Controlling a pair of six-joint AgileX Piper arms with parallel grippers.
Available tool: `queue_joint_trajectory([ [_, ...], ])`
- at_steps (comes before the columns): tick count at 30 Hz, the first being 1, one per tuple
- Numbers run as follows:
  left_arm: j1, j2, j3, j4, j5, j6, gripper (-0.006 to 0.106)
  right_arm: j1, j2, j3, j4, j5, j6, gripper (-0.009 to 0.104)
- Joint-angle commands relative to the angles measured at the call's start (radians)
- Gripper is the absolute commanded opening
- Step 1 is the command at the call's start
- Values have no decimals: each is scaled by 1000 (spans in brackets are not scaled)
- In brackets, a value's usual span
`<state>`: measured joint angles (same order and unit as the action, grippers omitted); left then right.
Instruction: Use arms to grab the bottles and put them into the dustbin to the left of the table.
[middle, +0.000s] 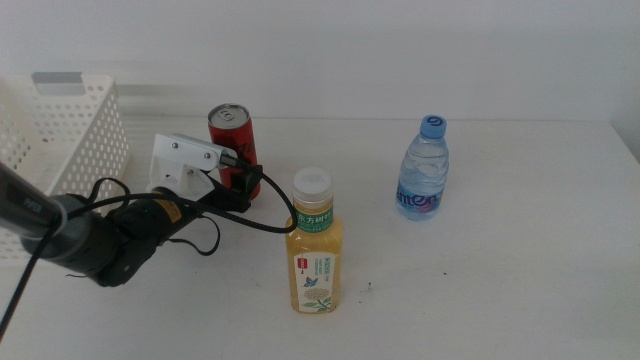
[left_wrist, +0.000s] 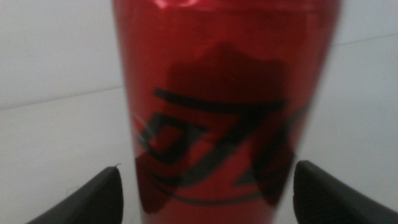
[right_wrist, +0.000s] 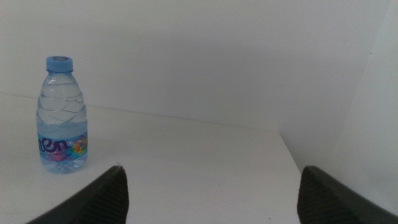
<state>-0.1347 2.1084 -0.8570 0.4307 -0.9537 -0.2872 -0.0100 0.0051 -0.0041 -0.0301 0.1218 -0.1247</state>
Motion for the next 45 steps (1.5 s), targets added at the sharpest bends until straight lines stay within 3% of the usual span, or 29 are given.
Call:
queue_joint_trajectory([
  [1,-6,15,-26,-31,6,-9,94,-8,-5,4,-9,-12,-6,83],
  [11,-6,69,-105,-29,13,-58,93,-8,-5,4,-9,-12,-6,83],
  [14,-6,69,-112,-29,32,-57,87,-8,-5,4,-9,-12,-6,83],
  [17,-6,69,-112,-31,42,-62,70,-8,-5,4,-9,-12,-6,83],
  [22,-6,19,-66,17,15,-88,26,-8,-5,4,-9,-12,-6,83],
  [26,-6,-121,23,3,59,-79,8,-8,-5,4,-9,-12,-6,83],
  [30,-9,-329,109,-2,201,-99,6,-8,-5,4,-9,-12,-6,83],
  [33,-38,-516,112,1,457,-184,6,-8,-5,4,-9,-12,-6,83],
  [37,-84,-713,80,-62,806,-271,6,-8,-5,4,-9,-12,-6,83],
  [40,-85,-799,57,-122,927,-271,6,-8,-5,4,-9,-12,-6,83],
  [45,-85,-897,-5,-122,1142,-228,6,-8,-5,4,-9,-12,-6,83],
])
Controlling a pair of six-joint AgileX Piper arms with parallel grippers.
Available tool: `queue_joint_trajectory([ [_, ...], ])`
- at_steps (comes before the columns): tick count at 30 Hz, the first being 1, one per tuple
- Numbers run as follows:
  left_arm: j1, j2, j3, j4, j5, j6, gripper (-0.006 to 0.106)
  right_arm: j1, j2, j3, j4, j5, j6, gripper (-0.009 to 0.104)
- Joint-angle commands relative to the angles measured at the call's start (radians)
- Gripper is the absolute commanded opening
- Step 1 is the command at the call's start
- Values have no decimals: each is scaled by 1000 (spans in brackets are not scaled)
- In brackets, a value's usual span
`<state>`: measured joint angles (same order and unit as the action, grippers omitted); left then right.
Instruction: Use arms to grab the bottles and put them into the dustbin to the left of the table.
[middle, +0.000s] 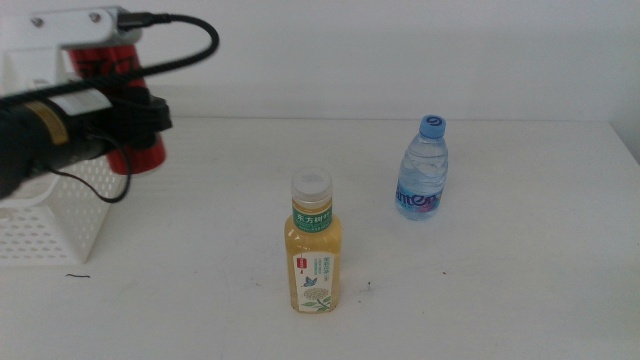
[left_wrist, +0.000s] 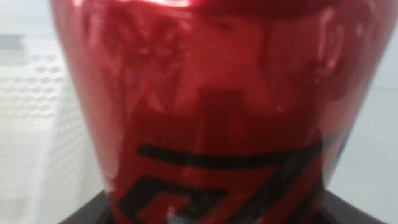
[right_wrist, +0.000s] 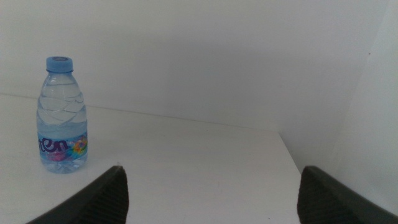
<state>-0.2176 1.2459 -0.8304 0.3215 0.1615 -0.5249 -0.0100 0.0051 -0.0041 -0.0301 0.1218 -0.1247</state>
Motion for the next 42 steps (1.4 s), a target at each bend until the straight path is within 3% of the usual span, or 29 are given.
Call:
queue_joint_trajectory([
  [1,-2,-45,-55,3,84,12,6,-8,-5,4,-9,-12,-6,83],
  [4,-2,-53,-136,21,213,52,6,-8,-5,4,-9,-12,-6,83],
  [6,10,-53,-196,-25,300,115,6,-8,-5,4,-9,-12,-6,83],
  [8,67,-38,-282,-138,394,261,6,-8,-5,4,-9,-12,-6,83],
  [11,207,24,-438,-384,554,551,6,-8,-5,4,-9,-12,-6,83],
  [14,328,112,-597,-482,716,668,6,-8,-5,4,-9,-12,-6,83],
  [23,449,421,-903,-452,970,821,6,-8,-5,4,-9,-12,-6,83],
  [27,449,535,-911,-339,934,828,6,-8,-5,4,-9,-12,-6,83],
  [30,449,603,-911,-300,922,836,6,-8,-5,4,-9,-12,-6,83],
  [42,449,800,-915,-294,866,815,7,-8,-5,4,-9,-12,-6,83],
])
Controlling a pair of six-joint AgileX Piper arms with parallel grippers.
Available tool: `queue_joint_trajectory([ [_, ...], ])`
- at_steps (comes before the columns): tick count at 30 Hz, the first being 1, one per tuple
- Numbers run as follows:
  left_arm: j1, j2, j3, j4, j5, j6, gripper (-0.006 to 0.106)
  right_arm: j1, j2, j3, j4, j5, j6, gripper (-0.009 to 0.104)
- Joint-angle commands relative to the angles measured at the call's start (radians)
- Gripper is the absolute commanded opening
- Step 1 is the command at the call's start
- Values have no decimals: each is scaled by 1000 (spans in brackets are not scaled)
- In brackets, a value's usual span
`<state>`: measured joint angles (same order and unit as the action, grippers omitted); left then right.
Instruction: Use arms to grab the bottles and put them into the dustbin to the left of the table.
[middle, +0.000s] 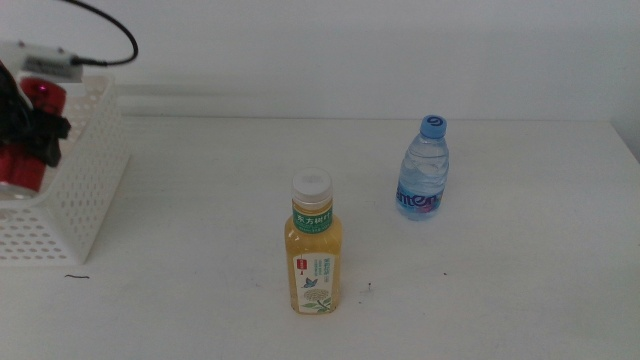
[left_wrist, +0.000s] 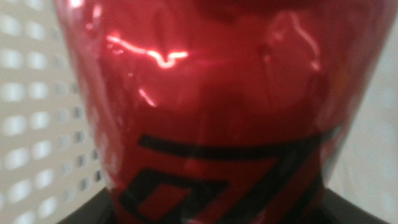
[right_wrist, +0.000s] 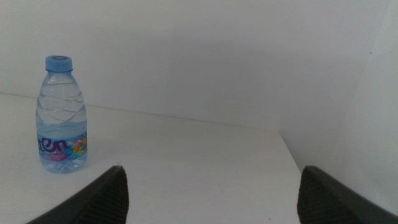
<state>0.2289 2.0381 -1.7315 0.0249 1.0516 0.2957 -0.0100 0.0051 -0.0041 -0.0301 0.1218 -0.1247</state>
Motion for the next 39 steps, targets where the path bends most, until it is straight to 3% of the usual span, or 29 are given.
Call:
queue_joint_trajectory([
  [1,2,25,-14,2,-26,-6,9,-8,-5,4,-9,-12,-6,83],
  [5,2,72,-14,2,-45,-8,26,-8,-5,4,-9,-12,-6,83],
  [8,2,86,-14,2,-62,-8,50,-8,-5,4,-9,-12,-6,83],
  [12,2,86,-26,12,-60,-8,92,-8,-5,4,-9,-12,-6,83],
  [13,2,84,-37,8,-38,-10,94,-8,-5,4,-9,-12,-6,83],
  [20,-6,-58,-56,-14,35,-87,94,-8,-5,4,-9,-12,-6,83],
  [25,-105,-293,51,-25,-25,-99,94,-8,-5,4,-9,-12,-6,83],
  [33,-423,-843,667,-60,-536,-102,94,-8,-5,4,-9,-12,-6,83],
  [39,-635,-1186,1074,-238,-763,25,94,-8,-5,4,-9,-12,-6,83],
])
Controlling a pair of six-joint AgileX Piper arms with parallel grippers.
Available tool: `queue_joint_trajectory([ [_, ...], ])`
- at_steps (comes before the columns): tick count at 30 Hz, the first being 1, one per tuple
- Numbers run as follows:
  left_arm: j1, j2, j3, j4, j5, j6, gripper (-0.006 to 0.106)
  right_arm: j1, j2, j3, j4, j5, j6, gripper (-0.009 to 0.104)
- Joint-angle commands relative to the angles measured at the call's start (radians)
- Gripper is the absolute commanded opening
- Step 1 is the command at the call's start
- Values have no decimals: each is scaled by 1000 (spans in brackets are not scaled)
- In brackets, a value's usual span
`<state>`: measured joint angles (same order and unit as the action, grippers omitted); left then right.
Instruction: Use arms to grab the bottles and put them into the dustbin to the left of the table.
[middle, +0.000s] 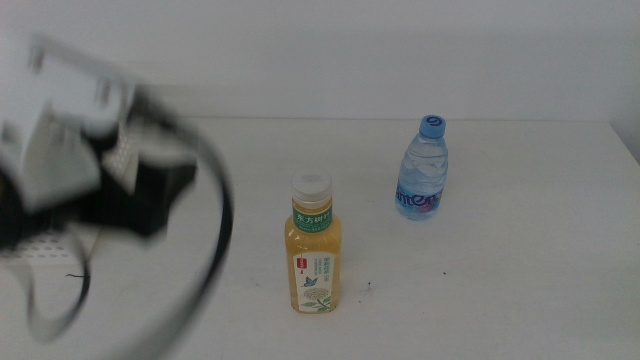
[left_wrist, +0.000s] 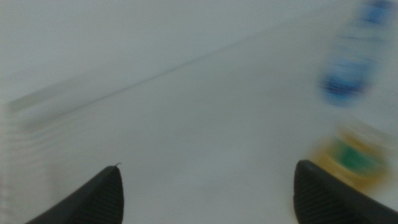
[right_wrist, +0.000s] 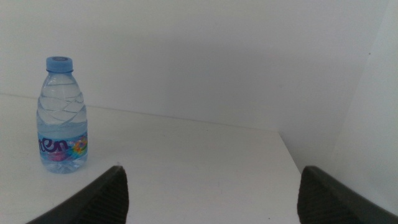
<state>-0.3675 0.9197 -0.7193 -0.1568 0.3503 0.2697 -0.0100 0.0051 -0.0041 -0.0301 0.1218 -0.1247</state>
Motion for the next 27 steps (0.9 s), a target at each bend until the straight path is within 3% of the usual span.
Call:
queue_joint_trajectory([
  [1,-66,-108,105,-83,-62,80,94,-8,-5,4,-9,-12,-6,83],
  [9,-231,-408,270,-173,3,82,94,-8,-5,4,-9,-12,-6,83],
  [27,-238,-570,272,-185,143,82,94,-8,-5,4,-9,-12,-6,83],
])
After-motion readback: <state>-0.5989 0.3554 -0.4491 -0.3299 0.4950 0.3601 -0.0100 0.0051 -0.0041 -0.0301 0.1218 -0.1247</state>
